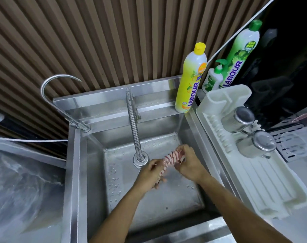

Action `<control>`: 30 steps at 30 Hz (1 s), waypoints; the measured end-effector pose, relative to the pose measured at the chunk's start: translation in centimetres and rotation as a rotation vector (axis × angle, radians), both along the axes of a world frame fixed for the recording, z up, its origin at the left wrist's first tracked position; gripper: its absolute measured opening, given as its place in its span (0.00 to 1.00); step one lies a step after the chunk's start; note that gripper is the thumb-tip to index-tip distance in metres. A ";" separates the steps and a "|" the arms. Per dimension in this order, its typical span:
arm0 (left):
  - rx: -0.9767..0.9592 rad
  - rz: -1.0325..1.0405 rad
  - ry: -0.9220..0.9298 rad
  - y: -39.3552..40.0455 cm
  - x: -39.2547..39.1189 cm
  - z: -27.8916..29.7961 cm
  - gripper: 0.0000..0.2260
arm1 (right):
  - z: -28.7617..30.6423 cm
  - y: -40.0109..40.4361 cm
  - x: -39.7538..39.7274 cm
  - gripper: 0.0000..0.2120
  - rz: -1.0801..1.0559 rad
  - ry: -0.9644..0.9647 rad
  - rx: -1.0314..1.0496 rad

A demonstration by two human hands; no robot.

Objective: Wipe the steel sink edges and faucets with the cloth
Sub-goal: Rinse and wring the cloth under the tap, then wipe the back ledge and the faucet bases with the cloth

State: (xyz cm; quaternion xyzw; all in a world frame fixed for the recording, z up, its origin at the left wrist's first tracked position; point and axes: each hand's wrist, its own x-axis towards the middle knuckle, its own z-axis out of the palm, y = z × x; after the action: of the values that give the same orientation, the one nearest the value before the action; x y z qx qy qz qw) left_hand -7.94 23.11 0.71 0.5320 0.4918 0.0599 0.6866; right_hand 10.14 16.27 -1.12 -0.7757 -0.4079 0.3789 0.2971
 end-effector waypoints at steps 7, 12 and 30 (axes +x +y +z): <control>-0.118 0.006 -0.014 2.2 -0.9 -2.5 0.14 | 0.3 1.6 -4.2 0.10 -0.413 0.876 -0.086; 0.163 -0.054 -0.043 5.5 -2.0 -3.8 0.17 | 0.8 2.9 -5.2 0.14 -0.442 0.740 -0.017; -0.153 -0.232 -0.050 9.9 -0.7 -0.4 0.16 | -3.0 3.3 -10.3 0.33 -0.732 0.611 -0.027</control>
State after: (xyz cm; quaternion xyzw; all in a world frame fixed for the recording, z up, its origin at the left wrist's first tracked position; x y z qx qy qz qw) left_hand -8.66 33.02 0.31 0.5299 0.4127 -0.0444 0.7396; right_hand -0.16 19.56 -4.09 -0.7252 0.0033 0.4654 0.5075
